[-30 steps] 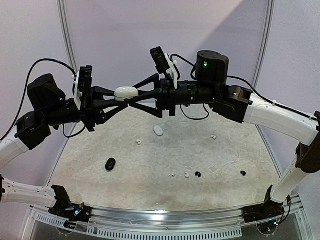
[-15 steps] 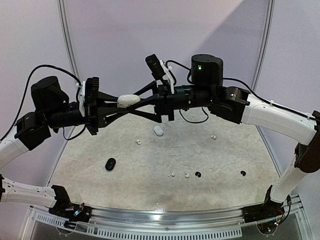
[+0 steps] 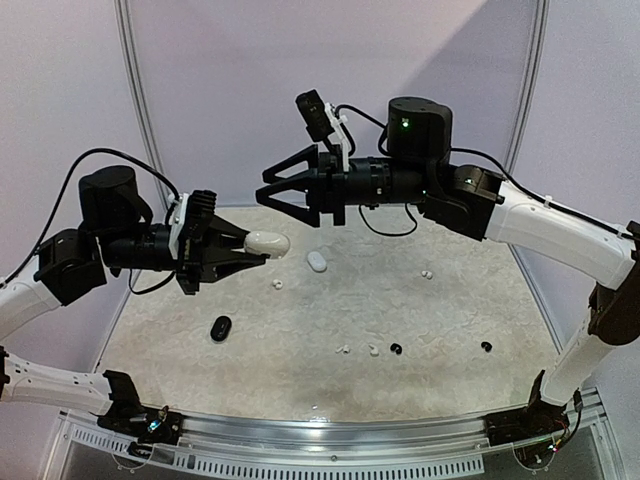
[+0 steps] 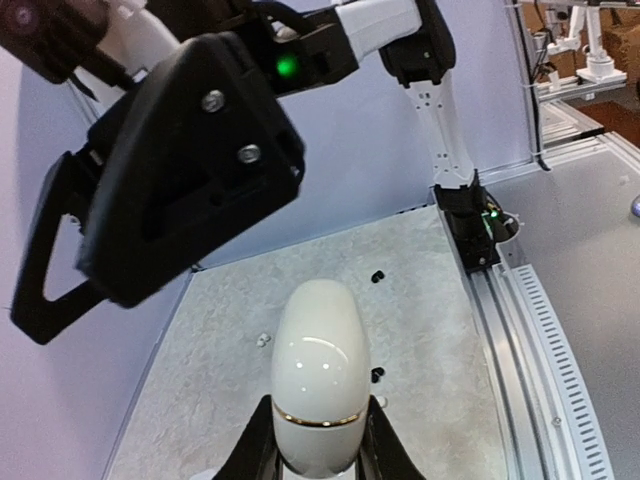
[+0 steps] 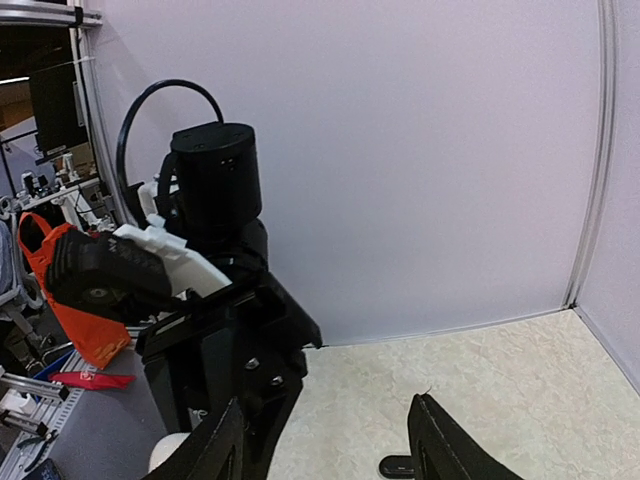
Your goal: Insert the wireless bluetooth earbuds into the charging case
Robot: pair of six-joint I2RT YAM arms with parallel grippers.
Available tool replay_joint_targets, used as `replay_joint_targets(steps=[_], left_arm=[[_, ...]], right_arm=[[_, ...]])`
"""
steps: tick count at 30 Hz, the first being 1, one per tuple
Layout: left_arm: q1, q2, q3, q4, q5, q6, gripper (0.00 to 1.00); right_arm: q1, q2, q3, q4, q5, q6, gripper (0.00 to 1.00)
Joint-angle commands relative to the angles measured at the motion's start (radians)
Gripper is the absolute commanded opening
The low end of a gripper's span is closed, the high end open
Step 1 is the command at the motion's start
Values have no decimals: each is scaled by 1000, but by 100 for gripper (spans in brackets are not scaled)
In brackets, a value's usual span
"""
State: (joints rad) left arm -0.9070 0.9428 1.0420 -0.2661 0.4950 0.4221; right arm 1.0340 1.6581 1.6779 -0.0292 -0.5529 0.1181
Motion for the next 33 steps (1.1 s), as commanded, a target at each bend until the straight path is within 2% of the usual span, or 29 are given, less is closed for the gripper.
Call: replay_joint_targets(steps=[1,7,12,15,23,27,33], left_arm=[[-23,-7,-26,-3,48,-23,0],[-11,-14,-54,65,45,-214,0],[32,-20,-84,108,9,-377,0],[46,-24,-82,113,13,-389,0],[53,-28,-80,127,27,-395,0],[53,-26,-80,128,42,-384,0],[53,-31,-79,118,76,-348,0]], right_arm=[[-10,24,26,-10,53,4,56],[-11,20,24,-43,47,-5,58],[-10,-6,39,-78,-68,-24,80],[-11,-10,53,-142,-113,-33,88],[36,-17,31,-281,-3,-192,88],[38,4,33,-277,37,-195,87],[37,19,41,-276,98,-197,79]])
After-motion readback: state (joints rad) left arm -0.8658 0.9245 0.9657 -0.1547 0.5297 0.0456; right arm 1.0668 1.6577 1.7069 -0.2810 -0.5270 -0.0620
